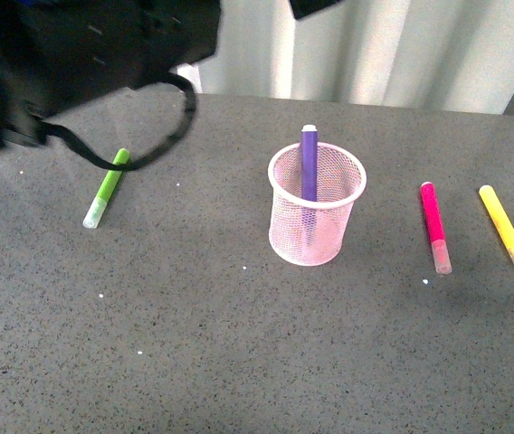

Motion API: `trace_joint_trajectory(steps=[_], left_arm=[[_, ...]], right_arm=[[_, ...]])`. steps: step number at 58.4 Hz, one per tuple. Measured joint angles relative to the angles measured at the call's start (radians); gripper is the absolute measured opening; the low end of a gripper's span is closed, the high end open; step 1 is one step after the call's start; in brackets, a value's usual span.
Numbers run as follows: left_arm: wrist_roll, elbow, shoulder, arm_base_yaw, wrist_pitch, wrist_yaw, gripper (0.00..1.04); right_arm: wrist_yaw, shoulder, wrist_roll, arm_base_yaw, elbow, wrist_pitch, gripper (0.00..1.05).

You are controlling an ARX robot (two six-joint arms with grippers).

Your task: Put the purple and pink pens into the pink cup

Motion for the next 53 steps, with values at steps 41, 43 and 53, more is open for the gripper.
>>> trace_joint_trajectory(steps=[41,43,53], left_arm=[[0.168,-0.503,-1.077,0.504,-0.488,0.257,0.86],[0.245,-0.535,-1.102,0.496,-0.483,0.156,0.79],[0.419,-0.665,-1.179,0.489,-0.445,0.097,0.45]], right_arm=[[0.000,0.000,0.000,0.000,0.000,0.000,0.98],[0.000,0.000,0.000,0.000,0.000,0.000,0.98],[0.000,0.000,0.000,0.000,0.000,0.000,0.98]])
